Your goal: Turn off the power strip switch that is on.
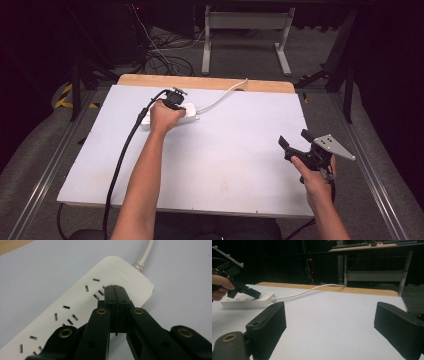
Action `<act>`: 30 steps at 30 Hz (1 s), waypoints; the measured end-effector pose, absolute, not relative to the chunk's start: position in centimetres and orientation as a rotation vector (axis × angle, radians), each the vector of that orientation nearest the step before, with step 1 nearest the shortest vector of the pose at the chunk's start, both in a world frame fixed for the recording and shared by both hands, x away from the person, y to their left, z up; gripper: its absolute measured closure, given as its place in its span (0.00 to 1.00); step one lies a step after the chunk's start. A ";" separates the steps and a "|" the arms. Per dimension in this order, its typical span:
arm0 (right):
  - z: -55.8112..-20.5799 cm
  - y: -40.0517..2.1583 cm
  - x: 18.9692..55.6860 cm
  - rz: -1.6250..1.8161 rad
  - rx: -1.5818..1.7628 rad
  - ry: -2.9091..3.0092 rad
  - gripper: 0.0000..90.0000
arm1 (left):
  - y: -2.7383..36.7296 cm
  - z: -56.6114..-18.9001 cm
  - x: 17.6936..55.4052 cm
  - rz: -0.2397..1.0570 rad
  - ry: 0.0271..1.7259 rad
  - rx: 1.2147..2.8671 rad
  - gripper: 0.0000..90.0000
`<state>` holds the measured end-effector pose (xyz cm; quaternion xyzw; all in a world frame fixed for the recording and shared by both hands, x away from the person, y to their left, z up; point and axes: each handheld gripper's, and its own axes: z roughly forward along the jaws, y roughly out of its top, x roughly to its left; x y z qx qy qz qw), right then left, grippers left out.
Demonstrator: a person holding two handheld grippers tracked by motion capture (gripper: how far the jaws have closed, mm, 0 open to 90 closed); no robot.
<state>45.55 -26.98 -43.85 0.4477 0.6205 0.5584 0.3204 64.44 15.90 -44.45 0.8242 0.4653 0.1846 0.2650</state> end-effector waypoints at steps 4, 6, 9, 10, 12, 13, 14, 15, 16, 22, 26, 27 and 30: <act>-43.9 -27.1 45.6 1.474 1.178 1.629 0.13 | 15.9 -44.3 64.3 0.516 1.259 2.202 1.00; -43.8 -27.1 45.6 1.477 1.181 1.626 0.13 | 16.1 -44.2 64.4 0.511 1.264 2.204 1.00; -43.8 -27.2 45.7 1.478 1.182 1.626 0.13 | 16.5 -44.3 64.2 0.522 1.259 2.178 1.00; -43.9 -27.1 45.7 1.477 1.184 1.625 0.13 | 16.7 -44.3 64.1 0.526 1.255 2.154 1.00; -43.9 -27.1 45.8 1.478 1.184 1.630 0.13 | 17.1 -44.0 63.9 0.545 1.248 2.109 1.00; -43.9 -27.1 45.8 1.476 1.178 1.636 0.13 | 17.6 -43.4 63.6 0.582 1.235 2.070 1.00; -43.9 -27.1 45.7 1.476 1.178 1.636 0.13 | 18.0 -43.1 63.4 0.601 1.226 2.052 1.00; -43.9 -27.1 45.7 1.475 1.176 1.634 0.13 | 18.0 -43.1 63.4 0.601 1.226 2.052 1.00; -43.9 -27.1 45.7 1.475 1.176 1.634 0.13 | 18.3 -42.8 63.2 0.612 1.223 2.035 1.00; -43.9 -27.2 45.9 1.464 1.180 1.635 0.13 | 20.5 -41.1 60.8 0.698 1.154 1.873 1.00; -44.0 -26.9 45.9 1.458 1.174 1.646 0.13 | 22.7 -39.9 58.2 0.778 1.116 1.758 1.00; -44.0 -26.8 45.9 1.458 1.174 1.645 0.13 | 23.3 -39.7 57.5 0.788 1.114 1.723 1.00; -44.0 -26.8 45.9 1.456 1.174 1.642 0.13 | 25.4 -39.0 55.1 0.848 1.114 1.650 1.00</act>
